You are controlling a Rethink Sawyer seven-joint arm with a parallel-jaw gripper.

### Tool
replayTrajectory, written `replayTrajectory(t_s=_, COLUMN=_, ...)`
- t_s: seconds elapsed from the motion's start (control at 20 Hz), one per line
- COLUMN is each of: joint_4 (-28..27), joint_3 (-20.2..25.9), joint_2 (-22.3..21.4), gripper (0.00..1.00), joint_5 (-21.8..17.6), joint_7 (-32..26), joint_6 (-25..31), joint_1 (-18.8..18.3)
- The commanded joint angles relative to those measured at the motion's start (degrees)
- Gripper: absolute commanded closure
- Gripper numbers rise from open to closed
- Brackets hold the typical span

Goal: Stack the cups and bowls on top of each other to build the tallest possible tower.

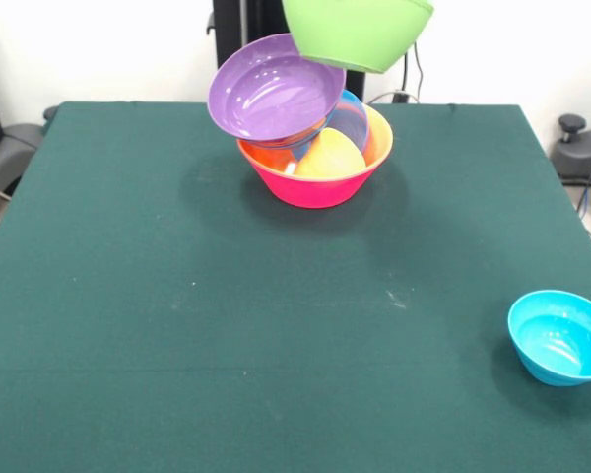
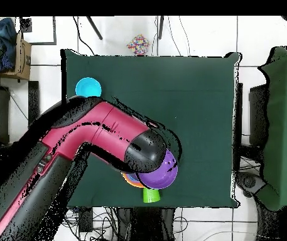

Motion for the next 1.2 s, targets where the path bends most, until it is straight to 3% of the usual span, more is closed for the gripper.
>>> replayTrajectory(t_s=0.05, joint_4=2.4, joint_3=11.8, joint_2=1.1, gripper=1.0, joint_5=1.0, joint_7=-15.6, joint_6=5.8, joint_1=-1.7)
replayTrajectory(t_s=1.2, joint_4=2.3, joint_3=13.7, joint_2=-0.8, gripper=1.0, joint_5=-0.7, joint_7=-23.7, joint_6=2.0, joint_1=-5.4)
